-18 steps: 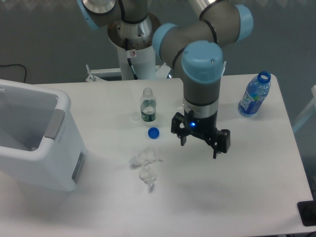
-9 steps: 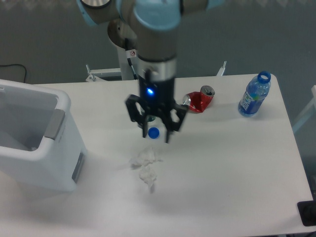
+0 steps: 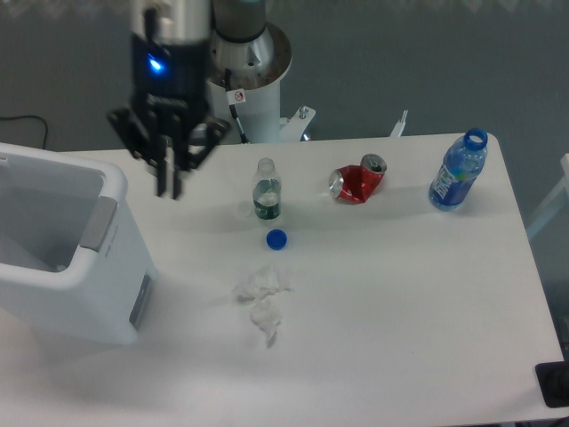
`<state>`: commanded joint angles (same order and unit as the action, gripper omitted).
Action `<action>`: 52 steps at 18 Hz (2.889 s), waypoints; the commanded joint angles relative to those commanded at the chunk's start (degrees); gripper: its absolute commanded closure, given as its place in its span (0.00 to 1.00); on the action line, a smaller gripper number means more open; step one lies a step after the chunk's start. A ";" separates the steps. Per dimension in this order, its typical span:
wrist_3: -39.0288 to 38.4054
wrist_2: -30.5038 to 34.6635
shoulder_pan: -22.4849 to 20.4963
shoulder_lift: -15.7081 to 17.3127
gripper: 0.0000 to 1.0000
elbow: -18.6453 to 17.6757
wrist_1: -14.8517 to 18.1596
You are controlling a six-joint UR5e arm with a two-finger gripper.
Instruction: Close the trash can
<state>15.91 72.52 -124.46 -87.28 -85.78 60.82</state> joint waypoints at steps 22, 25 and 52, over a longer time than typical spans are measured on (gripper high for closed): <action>4.30 -3.08 22.86 -1.75 0.96 2.73 -9.41; 4.92 -2.38 25.40 -2.45 0.96 2.73 -9.32; 2.46 5.70 23.83 -3.51 0.96 1.67 -8.79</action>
<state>18.37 78.22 -100.63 -90.79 -84.11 52.03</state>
